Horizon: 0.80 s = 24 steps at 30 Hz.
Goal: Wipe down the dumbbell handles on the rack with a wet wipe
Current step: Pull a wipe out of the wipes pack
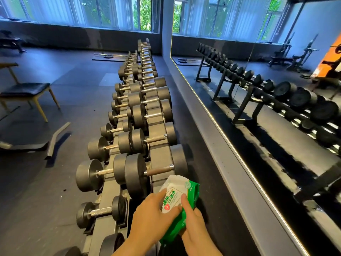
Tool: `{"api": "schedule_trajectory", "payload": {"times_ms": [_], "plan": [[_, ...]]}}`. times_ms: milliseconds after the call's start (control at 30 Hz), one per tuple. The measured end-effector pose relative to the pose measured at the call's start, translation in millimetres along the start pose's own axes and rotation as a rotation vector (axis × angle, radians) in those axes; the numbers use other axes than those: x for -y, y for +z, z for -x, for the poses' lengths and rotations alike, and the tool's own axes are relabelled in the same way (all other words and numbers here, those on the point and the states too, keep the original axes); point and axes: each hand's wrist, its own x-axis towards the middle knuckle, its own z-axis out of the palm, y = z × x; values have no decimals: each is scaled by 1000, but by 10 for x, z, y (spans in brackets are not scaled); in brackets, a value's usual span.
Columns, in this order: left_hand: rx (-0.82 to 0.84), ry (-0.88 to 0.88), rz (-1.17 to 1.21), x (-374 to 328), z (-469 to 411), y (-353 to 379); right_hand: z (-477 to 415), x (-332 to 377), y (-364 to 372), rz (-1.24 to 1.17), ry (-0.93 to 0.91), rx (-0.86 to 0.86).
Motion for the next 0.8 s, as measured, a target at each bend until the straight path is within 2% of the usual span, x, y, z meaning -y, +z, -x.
{"api": "schedule_trajectory", "payload": {"times_ms": [133, 267, 333, 433, 533, 600, 700, 800], "plan": [[-68, -104, 209, 61, -111, -157, -16, -59, 1, -8, -53, 22], [-16, -137, 425, 254, -259, -363, -10, -1, -60, -25, -45, 37], [-33, -101, 339, 320, -293, -430, -7, 80, -89, -23, -46, 39], [-132, -13, 53, 323, -282, -491, 24, 170, -133, -9, -58, 37], [-175, 273, -137, 202, -252, -501, 84, 242, -188, 27, -100, 78], [-86, 409, -182, 32, -217, -487, 157, 296, -189, 71, -157, 108], [49, 387, -117, -197, -185, -432, 226, 336, -181, 136, -250, 123], [46, 349, -99, -328, -181, -397, 281, 357, -209, 197, -325, 153]]}}
